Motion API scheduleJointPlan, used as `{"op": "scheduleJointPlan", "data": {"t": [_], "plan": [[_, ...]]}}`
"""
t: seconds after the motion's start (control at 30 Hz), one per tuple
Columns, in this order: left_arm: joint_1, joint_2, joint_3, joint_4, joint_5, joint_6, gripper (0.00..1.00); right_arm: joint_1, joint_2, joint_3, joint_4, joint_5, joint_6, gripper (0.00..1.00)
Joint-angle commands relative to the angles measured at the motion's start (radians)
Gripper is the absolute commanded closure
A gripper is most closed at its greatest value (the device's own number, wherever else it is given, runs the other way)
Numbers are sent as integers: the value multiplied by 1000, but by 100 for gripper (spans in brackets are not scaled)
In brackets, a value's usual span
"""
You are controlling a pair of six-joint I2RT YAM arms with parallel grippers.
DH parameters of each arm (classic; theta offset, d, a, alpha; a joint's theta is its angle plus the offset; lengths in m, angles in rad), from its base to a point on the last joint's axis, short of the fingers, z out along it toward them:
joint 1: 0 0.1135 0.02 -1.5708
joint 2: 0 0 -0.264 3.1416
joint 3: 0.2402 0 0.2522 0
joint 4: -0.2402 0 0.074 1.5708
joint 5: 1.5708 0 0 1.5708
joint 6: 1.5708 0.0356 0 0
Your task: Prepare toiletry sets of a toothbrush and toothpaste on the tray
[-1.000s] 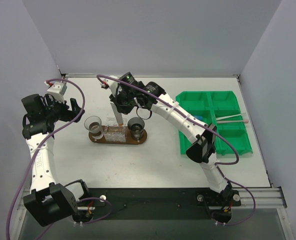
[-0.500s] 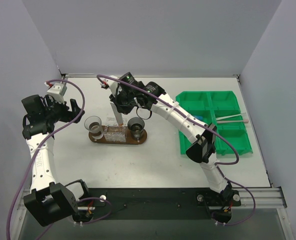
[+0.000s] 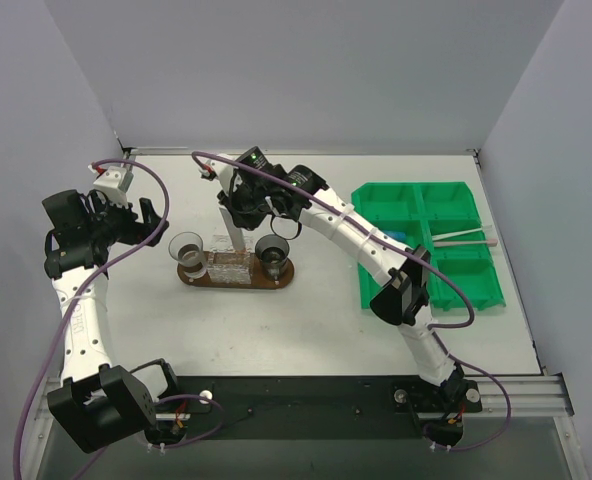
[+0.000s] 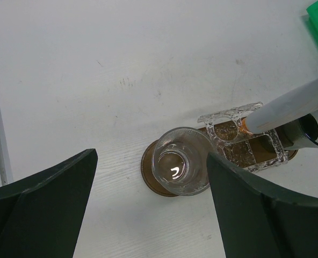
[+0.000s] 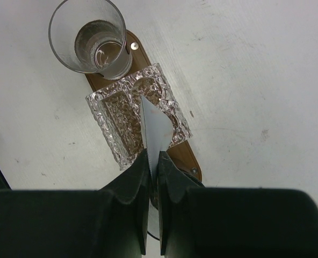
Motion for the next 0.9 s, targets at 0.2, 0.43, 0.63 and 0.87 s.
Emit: {"op": "scheduleJointPlan", "data": {"t": [0.2, 0.43, 0.63, 0.87], "plan": [[11, -2, 10, 32, 39, 20, 6, 8, -4, -22, 15, -11, -5, 100], [11, 1, 10, 32, 46, 17, 6, 8, -12, -4, 15, 6, -15, 100], [11, 4, 12, 32, 49, 16, 6, 5, -18, 15, 15, 22, -25, 100], [11, 7, 12, 34, 52, 14, 6, -7, -24, 26, 15, 23, -25, 100]]}}
